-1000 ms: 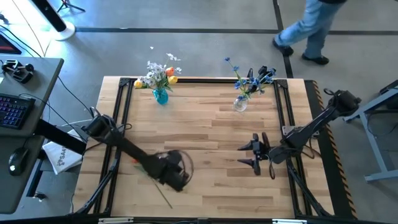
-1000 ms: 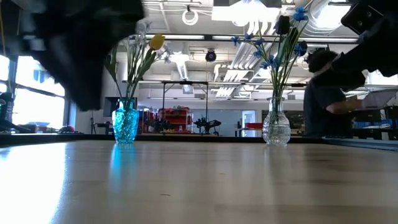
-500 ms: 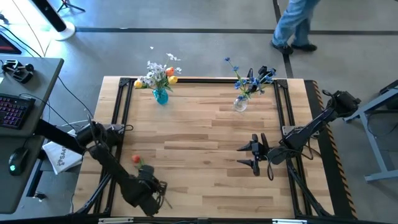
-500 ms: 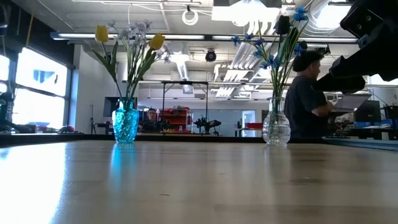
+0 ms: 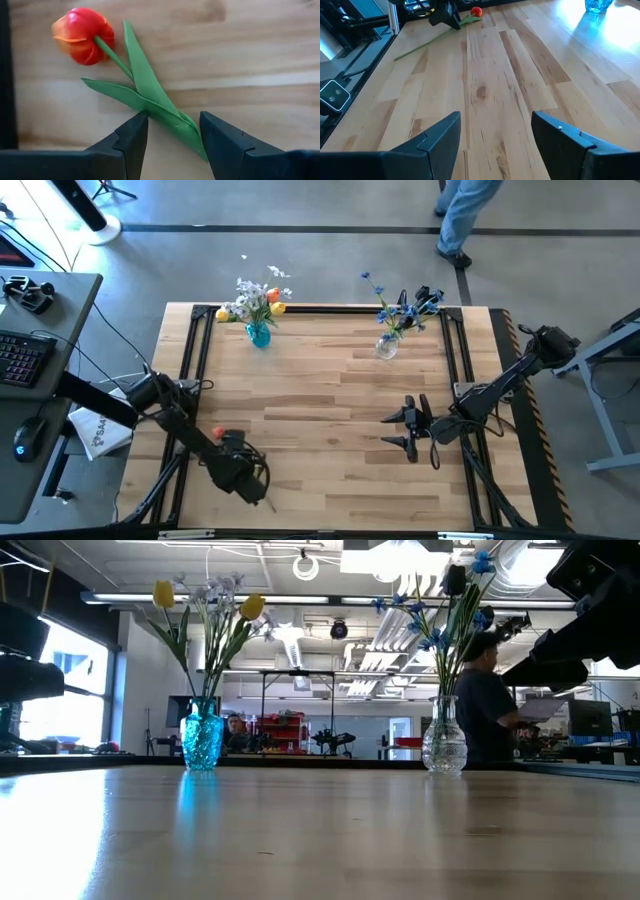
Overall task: Sort flowers into vase by color
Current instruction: Put the orange flower into the blue vase
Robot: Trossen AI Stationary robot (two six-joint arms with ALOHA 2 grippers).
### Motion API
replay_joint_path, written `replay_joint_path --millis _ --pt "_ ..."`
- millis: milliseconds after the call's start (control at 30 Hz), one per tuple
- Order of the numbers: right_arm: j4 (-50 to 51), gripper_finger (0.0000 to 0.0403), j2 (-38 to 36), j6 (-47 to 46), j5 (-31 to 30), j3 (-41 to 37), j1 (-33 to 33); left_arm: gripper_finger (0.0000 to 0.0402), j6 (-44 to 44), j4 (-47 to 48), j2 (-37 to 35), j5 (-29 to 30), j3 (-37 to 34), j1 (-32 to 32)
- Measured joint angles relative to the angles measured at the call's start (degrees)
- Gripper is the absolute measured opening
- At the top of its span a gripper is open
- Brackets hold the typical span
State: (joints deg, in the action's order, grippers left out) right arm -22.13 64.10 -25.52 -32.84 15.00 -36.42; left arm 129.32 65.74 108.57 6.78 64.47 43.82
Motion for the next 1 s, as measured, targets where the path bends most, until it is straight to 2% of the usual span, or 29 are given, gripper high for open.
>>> replay_joint_path --millis 133,233,367,500,567,733,867,1000 --pt "0.0 0.024 0.0 0.0 -1.4 0.0 0.0 0.0161 -1.4 0.0 0.0 7.2 0.0 -1.3" --pt "-0.3 0.024 0.0 0.0 -1.6 0.0 0.0 0.0147 -7.1 -1.3 0.0 14.2 0.0 -3.2" --pt "-0.5 0.024 0.0 0.0 -1.6 0.0 0.0 0.0123 -20.8 -4.2 0.0 22.3 0.0 -7.3" --pt "-0.5 0.024 0.0 -0.4 -1.6 0.0 0.0 0.0106 -42.0 -10.7 0.0 32.9 0.0 -11.5" --pt "-0.4 0.024 0.0 -0.7 -1.6 0.0 0.0 0.0102 -45.4 -11.7 0.0 35.8 0.2 -13.8" --pt "-0.4 0.024 0.0 -2.0 -1.6 0.0 0.0 0.0102 -38.7 -9.9 -1.0 30.0 1.0 -18.6" --pt "-0.4 0.024 0.0 -2.1 -1.5 0.0 0.0 0.0106 -33.5 -9.5 -1.2 23.4 1.0 -18.4" --pt "-0.4 0.024 0.0 -2.1 -1.5 0.0 0.0 0.0126 -26.5 -9.3 -1.2 21.9 1.0 -16.5"
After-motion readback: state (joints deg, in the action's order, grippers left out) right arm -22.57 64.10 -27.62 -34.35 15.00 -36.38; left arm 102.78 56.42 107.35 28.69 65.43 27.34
